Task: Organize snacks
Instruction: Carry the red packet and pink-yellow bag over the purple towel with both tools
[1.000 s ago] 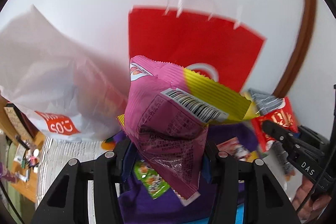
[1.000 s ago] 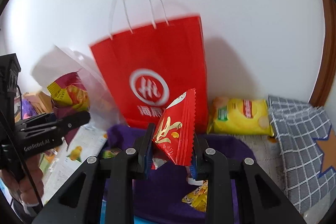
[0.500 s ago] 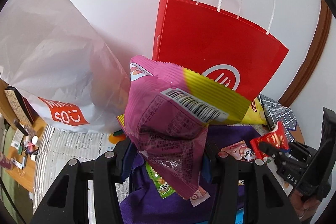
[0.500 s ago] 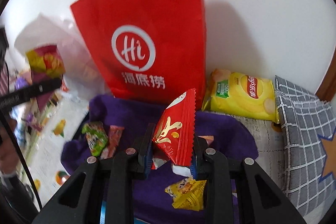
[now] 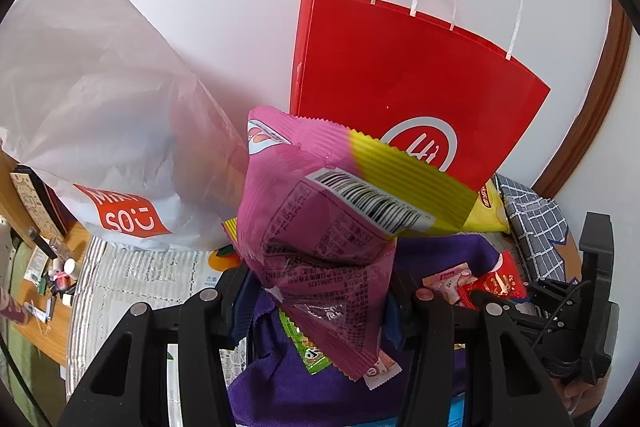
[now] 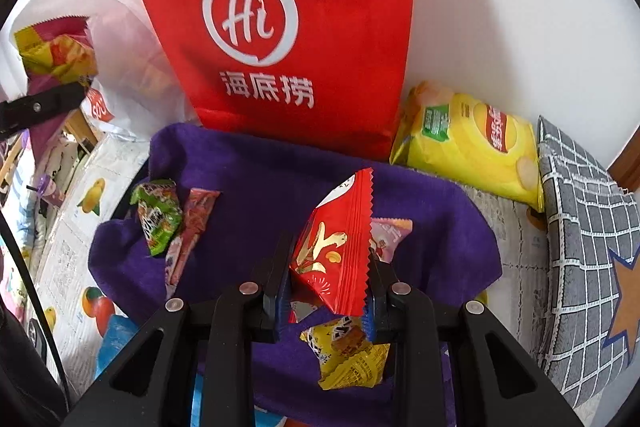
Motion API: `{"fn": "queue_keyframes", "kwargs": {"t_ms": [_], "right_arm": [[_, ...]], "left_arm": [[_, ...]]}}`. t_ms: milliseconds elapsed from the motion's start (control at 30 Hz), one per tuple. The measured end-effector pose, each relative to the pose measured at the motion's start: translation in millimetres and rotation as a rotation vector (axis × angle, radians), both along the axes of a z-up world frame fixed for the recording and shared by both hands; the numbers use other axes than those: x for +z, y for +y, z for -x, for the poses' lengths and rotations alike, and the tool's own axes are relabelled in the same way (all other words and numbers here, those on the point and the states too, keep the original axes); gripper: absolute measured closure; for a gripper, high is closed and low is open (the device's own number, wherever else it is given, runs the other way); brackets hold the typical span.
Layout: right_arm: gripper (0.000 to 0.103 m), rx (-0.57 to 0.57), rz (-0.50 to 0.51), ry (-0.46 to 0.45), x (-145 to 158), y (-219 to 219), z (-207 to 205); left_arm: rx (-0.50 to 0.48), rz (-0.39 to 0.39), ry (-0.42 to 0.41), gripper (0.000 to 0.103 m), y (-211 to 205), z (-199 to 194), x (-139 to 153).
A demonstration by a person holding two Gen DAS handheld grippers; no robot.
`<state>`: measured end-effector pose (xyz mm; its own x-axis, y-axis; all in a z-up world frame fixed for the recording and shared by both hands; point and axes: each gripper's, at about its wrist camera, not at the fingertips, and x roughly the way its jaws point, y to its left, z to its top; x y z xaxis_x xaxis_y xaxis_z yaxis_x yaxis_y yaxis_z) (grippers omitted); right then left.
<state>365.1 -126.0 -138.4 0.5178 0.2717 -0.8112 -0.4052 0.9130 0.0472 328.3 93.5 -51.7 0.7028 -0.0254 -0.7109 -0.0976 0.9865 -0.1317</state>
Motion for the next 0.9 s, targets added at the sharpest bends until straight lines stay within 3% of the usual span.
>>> {"fn": "queue_keyframes", "kwargs": {"t_ms": [267, 567, 900], "right_arm": [[0.074, 0.032, 0.029, 0.051, -15, 9, -3], [0.073, 0.049, 0.101, 0.022, -18, 15, 1], [0.068, 0.040, 0.088, 0.029, -14, 10, -3]], "left_arm": [[0.002, -0.009, 0.015, 0.054, -1, -2, -1], [-0.007, -0.022, 0.032, 0.054, -6, -4, -4], [-0.016, -0.038, 0.036, 0.054, -8, -5, -7]]}}
